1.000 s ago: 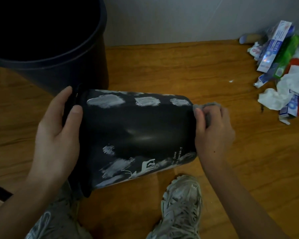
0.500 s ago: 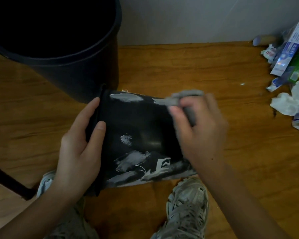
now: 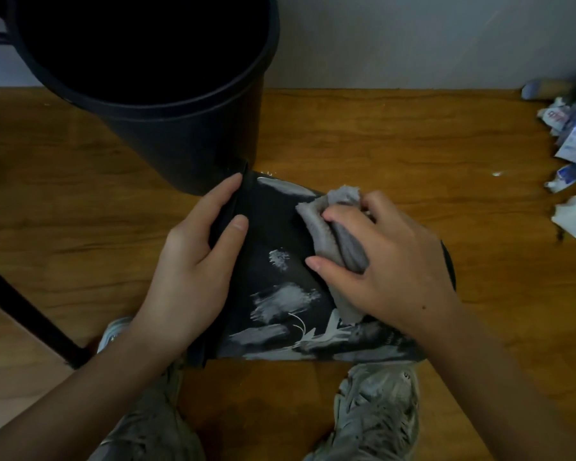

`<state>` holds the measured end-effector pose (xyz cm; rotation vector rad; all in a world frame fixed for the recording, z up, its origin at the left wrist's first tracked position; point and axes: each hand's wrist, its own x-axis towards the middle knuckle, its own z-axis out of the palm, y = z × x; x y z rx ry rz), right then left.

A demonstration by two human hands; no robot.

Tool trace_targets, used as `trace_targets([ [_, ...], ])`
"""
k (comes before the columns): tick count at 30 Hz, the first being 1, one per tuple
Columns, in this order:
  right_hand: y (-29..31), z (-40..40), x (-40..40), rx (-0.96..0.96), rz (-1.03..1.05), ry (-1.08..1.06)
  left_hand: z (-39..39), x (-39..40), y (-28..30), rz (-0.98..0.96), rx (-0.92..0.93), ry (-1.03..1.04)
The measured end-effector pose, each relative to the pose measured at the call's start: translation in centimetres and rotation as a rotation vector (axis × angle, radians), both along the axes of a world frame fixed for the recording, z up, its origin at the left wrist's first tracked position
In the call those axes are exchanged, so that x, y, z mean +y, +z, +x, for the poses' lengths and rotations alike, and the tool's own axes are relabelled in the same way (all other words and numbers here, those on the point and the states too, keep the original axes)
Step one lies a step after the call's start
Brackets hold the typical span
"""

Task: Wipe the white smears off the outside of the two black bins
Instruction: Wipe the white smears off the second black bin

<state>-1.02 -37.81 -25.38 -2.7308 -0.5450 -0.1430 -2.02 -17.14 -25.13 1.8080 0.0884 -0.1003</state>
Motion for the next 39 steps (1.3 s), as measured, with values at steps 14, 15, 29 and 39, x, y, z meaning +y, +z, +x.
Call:
trace_targets([
  [14, 0.9, -0.4, 0.1, 0.107, -0.007, -0.121, 0.3, -0.4, 0.2, -0.021, 0.014, -0.007],
  [15, 0.8, -0.4, 0.3, 0.087, 0.021, -0.115, 0.3, -0.4, 0.1, -0.018, 0.007, -0.003],
  [29, 0.3, -1.4, 1.8, 0.041, 0.161, -0.045, 0.2, 0.0, -0.2, -0.067, 0.027, -0.026],
  [39, 0.5, -3.0, 3.1, 0.068, 0.163, 0.087, 0.2, 0.4, -0.7, -0.032, -0.012, -0.050],
])
